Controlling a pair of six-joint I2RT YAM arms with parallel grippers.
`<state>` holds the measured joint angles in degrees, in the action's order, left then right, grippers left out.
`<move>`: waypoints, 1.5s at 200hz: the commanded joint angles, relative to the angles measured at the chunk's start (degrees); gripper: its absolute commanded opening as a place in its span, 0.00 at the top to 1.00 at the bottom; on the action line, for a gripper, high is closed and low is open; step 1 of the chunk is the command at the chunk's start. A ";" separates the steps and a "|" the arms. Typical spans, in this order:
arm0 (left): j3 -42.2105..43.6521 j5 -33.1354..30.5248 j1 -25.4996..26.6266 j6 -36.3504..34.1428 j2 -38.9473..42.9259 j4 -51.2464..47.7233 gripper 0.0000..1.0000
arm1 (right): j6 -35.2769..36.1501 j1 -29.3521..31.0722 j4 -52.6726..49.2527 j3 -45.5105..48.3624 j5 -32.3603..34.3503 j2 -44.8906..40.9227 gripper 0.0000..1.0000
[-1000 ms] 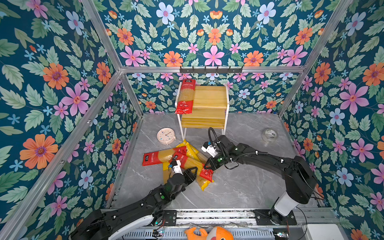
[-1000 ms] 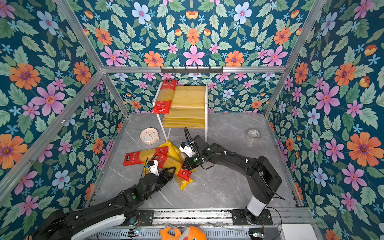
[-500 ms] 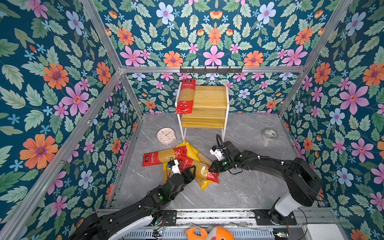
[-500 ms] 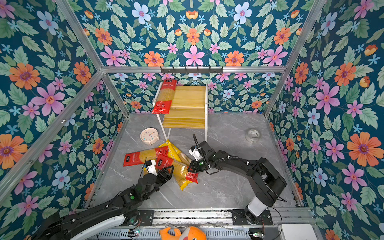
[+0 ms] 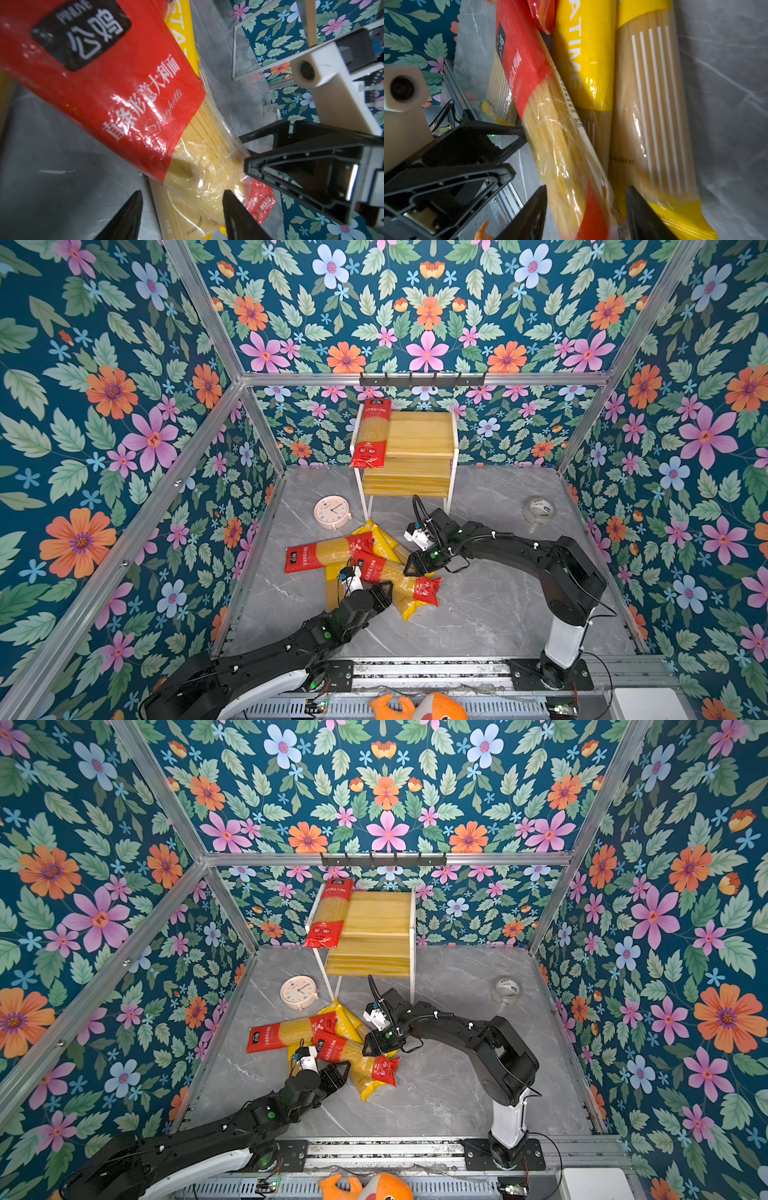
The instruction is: Place and organize the pasta boxes and bags onto the shelf
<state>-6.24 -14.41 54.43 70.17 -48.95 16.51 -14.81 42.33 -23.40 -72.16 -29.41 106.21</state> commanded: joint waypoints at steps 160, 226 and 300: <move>-15.03 -3.25 -2.25 -22.28 3.25 -7.90 0.31 | 3.48 1.44 3.17 6.07 -1.26 -12.36 1.00; -13.53 13.94 -17.19 -26.26 -1.01 2.23 0.30 | -11.80 1.44 29.12 17.44 0.45 -14.80 1.00; -9.97 17.99 -18.58 -19.87 -3.98 10.56 0.31 | -13.69 1.35 36.62 27.11 1.93 -21.70 1.00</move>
<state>-16.27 1.93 35.99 48.29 -54.04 22.46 -28.25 43.75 3.42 -46.48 -27.14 86.37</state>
